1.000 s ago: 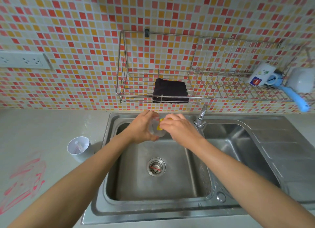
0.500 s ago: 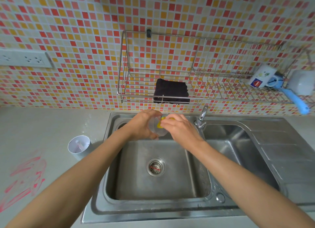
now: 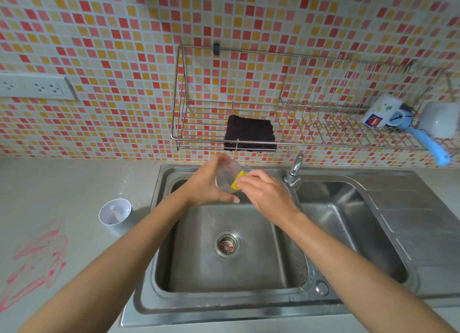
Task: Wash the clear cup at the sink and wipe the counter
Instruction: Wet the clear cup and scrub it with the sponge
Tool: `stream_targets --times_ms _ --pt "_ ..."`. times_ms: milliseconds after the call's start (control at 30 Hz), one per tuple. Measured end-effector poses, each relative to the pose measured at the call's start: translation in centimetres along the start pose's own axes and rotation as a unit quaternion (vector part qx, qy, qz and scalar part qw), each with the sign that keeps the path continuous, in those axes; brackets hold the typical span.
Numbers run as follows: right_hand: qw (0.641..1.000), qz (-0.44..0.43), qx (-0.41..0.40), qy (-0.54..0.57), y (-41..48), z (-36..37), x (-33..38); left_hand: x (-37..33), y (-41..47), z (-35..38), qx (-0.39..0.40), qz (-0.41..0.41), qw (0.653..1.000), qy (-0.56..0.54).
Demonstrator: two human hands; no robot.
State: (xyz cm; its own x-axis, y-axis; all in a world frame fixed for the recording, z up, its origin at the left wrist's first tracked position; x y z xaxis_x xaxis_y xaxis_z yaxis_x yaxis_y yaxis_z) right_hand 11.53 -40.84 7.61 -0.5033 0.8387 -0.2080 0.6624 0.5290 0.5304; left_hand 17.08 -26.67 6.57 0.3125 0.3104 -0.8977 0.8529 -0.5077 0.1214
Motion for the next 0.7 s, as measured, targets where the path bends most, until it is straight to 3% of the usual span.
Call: stream_targets --times_ms 167,333,400,500,567,633,700 --pt "0.999 0.004 0.016 0.031 1.1 -0.7 -0.2 0.4 -0.1 -0.7 -0.093 0.029 0.992 0.078" --pt "0.957 0.114 0.193 0.183 1.0 1.7 -0.5 1.3 0.0 -0.8 -0.057 0.037 0.979 0.191" --pt "0.961 0.101 0.201 0.162 0.9 2.4 -0.2 1.5 0.0 -0.6 -0.035 0.028 0.975 0.217" --pt "0.992 0.012 0.125 -0.009 1.2 1.8 0.2 1.0 0.3 -0.3 -0.003 0.042 0.975 0.218" --pt "0.994 0.015 0.095 -0.056 1.6 1.1 0.4 0.5 0.4 -0.4 0.000 0.052 0.975 0.216" --pt "0.994 0.048 0.082 -0.051 1.6 1.0 0.9 0.2 0.4 -0.5 0.002 0.057 0.973 0.222" --pt "0.983 0.090 0.156 0.021 1.3 2.2 1.2 0.3 0.1 -0.5 0.013 0.053 0.969 0.241"
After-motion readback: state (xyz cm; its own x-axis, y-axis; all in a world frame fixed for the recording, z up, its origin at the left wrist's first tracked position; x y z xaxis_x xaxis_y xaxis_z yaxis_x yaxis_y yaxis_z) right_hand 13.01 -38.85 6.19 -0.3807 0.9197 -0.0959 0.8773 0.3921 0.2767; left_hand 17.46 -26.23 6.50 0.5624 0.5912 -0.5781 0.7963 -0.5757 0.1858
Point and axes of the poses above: each hand's wrist, its own y-axis towards the middle knuckle, its own z-axis out of the palm, x = y × z, the point moved 6 cm from there along y, towards the middle knuckle, and after that the axes turned 15 degrees about -y, right-handed, at the moved point
